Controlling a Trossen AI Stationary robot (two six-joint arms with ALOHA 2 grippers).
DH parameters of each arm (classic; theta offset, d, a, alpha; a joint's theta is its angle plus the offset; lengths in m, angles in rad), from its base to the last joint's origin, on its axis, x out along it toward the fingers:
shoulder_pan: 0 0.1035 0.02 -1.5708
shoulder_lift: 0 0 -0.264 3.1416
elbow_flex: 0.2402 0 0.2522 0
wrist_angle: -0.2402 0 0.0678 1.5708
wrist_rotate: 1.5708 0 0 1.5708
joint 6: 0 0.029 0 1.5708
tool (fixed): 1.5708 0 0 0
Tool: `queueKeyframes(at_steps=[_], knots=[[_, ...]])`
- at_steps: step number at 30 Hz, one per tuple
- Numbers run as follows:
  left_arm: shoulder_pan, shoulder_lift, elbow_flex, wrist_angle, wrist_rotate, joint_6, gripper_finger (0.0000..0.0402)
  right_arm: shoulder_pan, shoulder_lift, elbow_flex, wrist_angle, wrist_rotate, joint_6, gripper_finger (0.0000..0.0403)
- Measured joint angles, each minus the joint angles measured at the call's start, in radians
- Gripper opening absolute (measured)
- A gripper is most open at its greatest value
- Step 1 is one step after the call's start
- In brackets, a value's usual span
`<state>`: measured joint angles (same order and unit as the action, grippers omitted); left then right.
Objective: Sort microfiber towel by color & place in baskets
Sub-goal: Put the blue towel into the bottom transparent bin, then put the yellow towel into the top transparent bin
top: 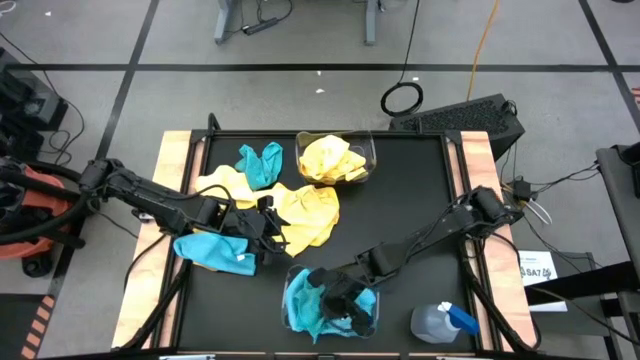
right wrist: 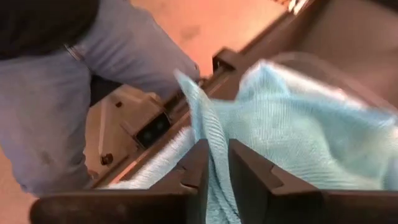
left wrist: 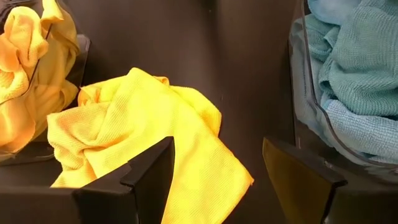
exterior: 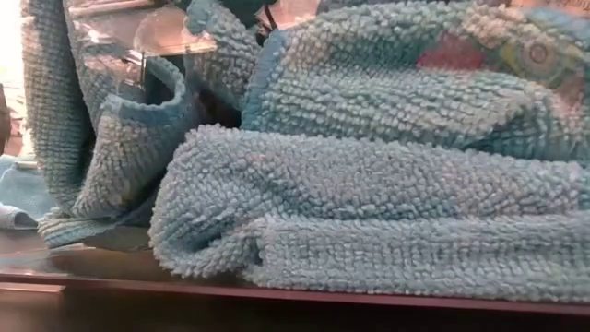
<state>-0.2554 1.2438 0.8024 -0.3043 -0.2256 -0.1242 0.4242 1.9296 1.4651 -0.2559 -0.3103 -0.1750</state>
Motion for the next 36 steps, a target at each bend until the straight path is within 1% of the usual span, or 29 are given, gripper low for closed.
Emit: queueKeyframes(at_steps=[5,9,11,15,18,22,25,30,33,36], knots=[[0.0,0.0,0.0,-0.007,0.0,0.0,0.0251,0.01,-0.081,0.0,-0.012,0.002,-0.001,0.0085],[0.0,0.0,0.0,-0.056,-0.008,0.008,0.0251,0.013,-0.129,0.0,-0.019,0.004,-0.001,0.0113],[0.0,0.0,0.0,-0.101,-0.054,0.007,0.0251,0.016,-0.15,0.0,-0.034,0.028,-0.002,0.0126],[0.016,0.0,0.0,-0.24,-0.184,-0.009,0.0251,0.019,-0.19,0.001,-0.092,0.08,-0.004,0.015],[0.056,0.0,0.0,-0.372,-0.267,-0.064,0.0251,0.019,-0.21,0.002,-0.148,0.11,0.011,0.0162],[0.132,-0.001,0.0,-0.535,-0.326,-0.159,0.0251,0.019,-0.226,0.002,-0.215,0.136,0.035,0.0169],[0.197,-0.001,0.0,-0.638,-0.335,-0.232,0.0251,0.019,-0.226,0.002,-0.262,0.136,0.052,0.0168],[0.302,-0.001,-0.013,-0.747,-0.336,-0.312,0.0251,0.028,-0.226,0.002,-0.322,0.135,0.066,0.0167],[0.358,-0.001,-0.023,-0.759,-0.324,-0.322,0.0251,0.038,-0.226,0.002,-0.34,0.135,0.082,0.0167],[0.41,-0.001,-0.023,-0.761,-0.291,-0.309,0.0251,0.049,-0.226,0.002,-0.373,0.136,0.093,0.0167]])
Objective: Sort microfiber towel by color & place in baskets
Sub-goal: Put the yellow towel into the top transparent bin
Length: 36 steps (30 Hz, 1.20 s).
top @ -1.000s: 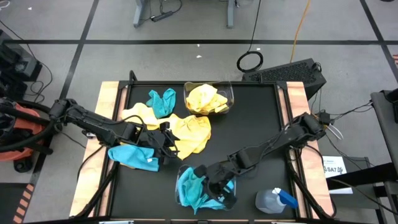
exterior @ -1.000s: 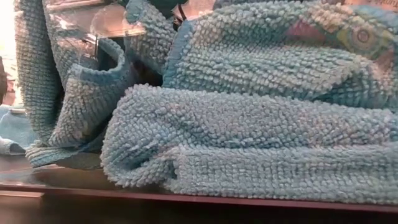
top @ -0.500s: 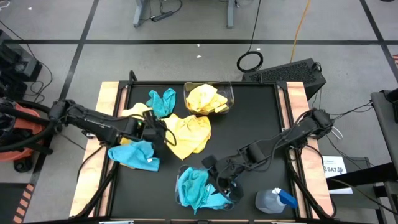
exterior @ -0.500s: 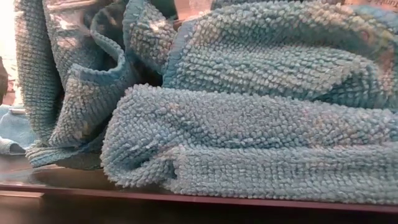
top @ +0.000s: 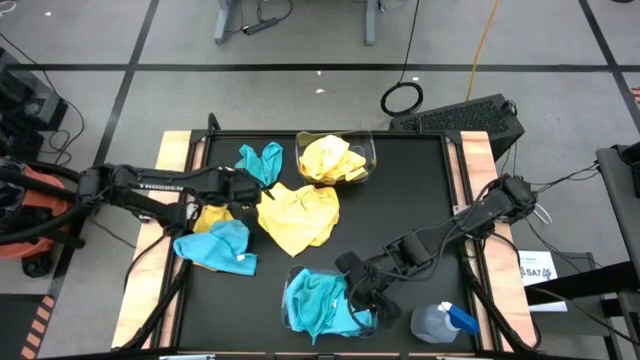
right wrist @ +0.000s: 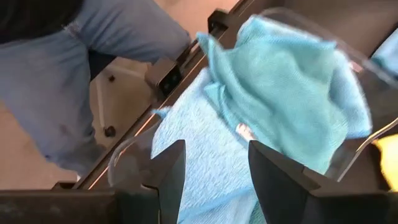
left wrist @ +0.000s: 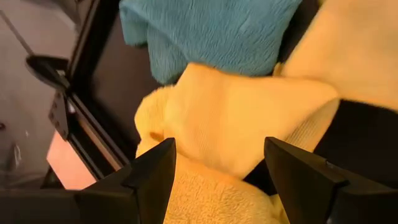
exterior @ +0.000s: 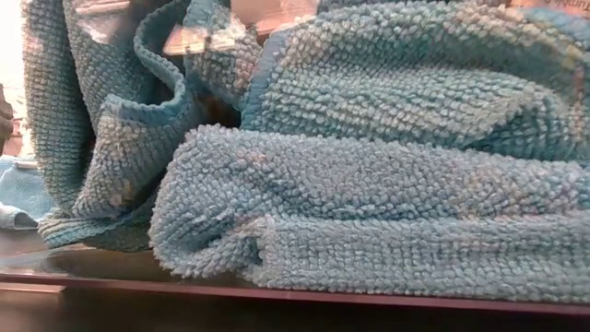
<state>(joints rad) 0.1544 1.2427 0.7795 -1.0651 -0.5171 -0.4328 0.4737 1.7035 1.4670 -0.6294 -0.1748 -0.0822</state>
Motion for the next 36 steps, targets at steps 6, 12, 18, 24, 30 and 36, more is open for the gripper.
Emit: queueKeyframes(at_steps=[6,12,18,24,30,36], knots=[[0.125,0.0,0.0,-0.034,0.069,0.029,0.0251,0.037,0.0,0.0,-0.045,0.055,0.029,0.0167],[0.222,0.0,0.0,-0.105,0.116,0.048,0.0251,0.084,0.0,0.0,-0.045,0.078,0.045,0.0167],[0.293,0.0,0.0,-0.159,0.139,0.06,0.0251,0.124,0.0,0.0,-0.047,0.13,0.062,0.0167],[0.381,0.001,-0.056,-0.133,0.285,0.128,0.0251,0.155,0.0,0.0,-0.048,0.166,0.091,0.0167],[0.424,0.002,-0.052,-0.12,0.329,0.162,0.0233,0.18,0.0,-0.029,-0.023,0.178,0.115,0.0167],[0.428,0.002,-0.052,-0.13,0.387,0.23,0.0103,0.183,0.0,-0.068,0.004,0.179,0.149,0.0167]])
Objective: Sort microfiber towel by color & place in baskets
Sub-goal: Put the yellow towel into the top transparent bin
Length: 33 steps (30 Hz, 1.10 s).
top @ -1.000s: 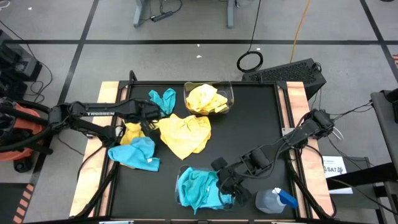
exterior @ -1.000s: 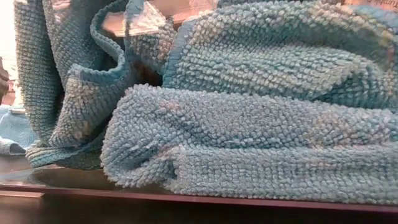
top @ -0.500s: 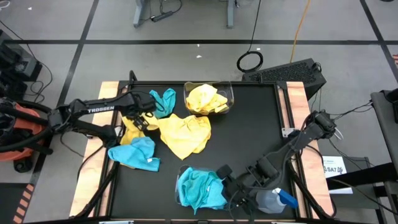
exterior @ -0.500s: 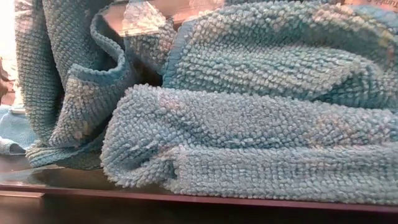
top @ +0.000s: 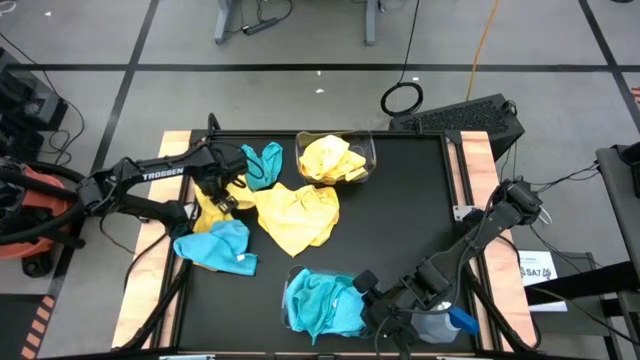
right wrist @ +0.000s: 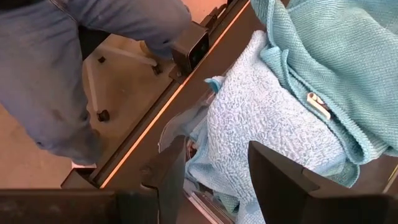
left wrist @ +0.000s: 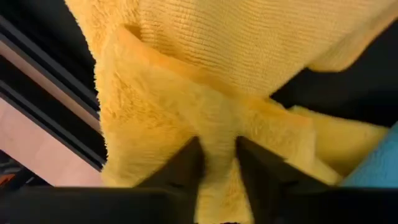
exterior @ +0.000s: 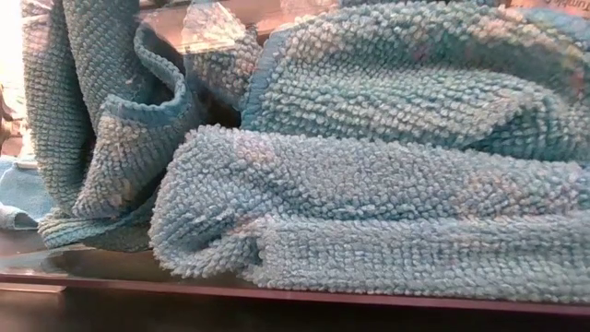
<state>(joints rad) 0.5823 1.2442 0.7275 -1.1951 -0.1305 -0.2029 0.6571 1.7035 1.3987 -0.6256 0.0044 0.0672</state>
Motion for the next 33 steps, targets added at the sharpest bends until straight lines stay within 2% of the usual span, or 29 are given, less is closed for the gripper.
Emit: queueKeyframes(at_steps=[2,4,12,17,26,33], knots=[[0.0,0.0,0.0,-0.013,0.001,0.019,0.0043,0.0,0.0,-0.003,0.006,0.0,0.001,0.0167],[0.0,0.0,0.0,-0.017,0.001,0.024,0.0013,0.003,0.0,-0.003,0.007,0.0,0.001,0.0167],[-0.054,-0.011,0.003,-0.021,0.001,0.025,0.0004,0.007,0.0,-0.004,0.017,-0.001,0.0,0.0167],[-0.111,-0.056,0.07,-0.031,-0.007,0.025,0.0003,0.005,0.0,-0.004,0.016,0.017,-0.009,0.0167],[-0.223,-0.192,0.305,-0.026,-0.093,0.025,0.0001,-0.039,0.0,-0.005,-0.002,0.28,-0.043,0.0167],[-0.332,-0.284,0.442,0.049,-0.138,0.03,0.0001,-0.134,0.0,-0.005,0.041,0.439,-0.067,0.0167]])
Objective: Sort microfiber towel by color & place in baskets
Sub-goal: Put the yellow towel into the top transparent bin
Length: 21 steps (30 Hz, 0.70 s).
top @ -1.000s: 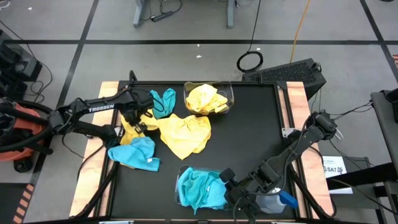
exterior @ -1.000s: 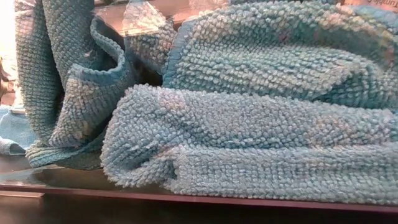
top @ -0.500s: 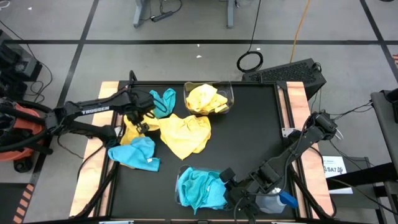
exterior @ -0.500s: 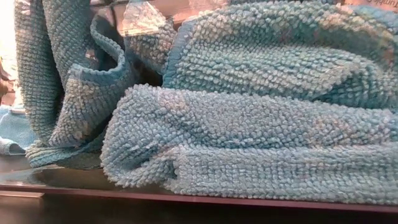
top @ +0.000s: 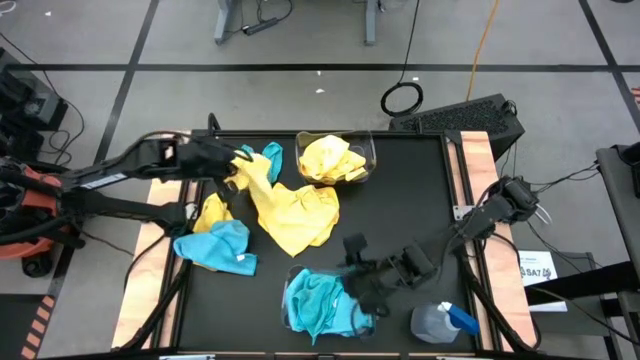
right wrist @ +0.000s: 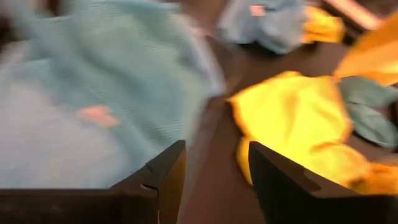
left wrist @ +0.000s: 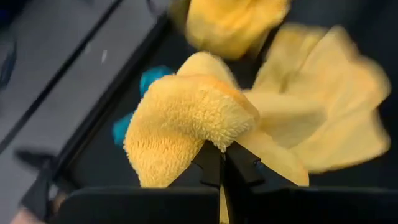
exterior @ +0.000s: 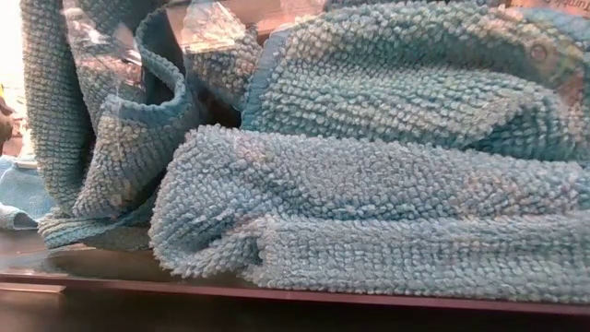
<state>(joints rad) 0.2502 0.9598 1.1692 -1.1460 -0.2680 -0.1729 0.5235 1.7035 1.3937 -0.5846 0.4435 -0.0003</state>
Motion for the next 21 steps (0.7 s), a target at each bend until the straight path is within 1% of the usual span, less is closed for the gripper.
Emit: queueKeyframes(at_steps=[2,6,14,17,21], knots=[[-0.033,-0.025,0.011,0.059,-0.001,0.004,0.0001,-0.035,0.0,0.0,0.023,0.033,-0.013,0.0167],[-0.098,-0.055,0.011,0.166,-0.001,0.033,0.0,-0.109,0.0,0.0,0.1,0.047,-0.038,0.0167],[-0.205,-0.03,0.011,0.331,0.0,0.081,0.0,-0.24,0.0,0.0,0.277,0.028,-0.083,0.0169],[-0.237,-0.01,0.011,0.395,0.001,0.111,0.0,-0.277,0.0,0.0,0.316,0.027,-0.123,0.0183],[-0.266,0.028,0.011,0.475,0.027,0.156,0.0,-0.32,0.0,0.0,0.365,0.025,-0.15,0.0222]])
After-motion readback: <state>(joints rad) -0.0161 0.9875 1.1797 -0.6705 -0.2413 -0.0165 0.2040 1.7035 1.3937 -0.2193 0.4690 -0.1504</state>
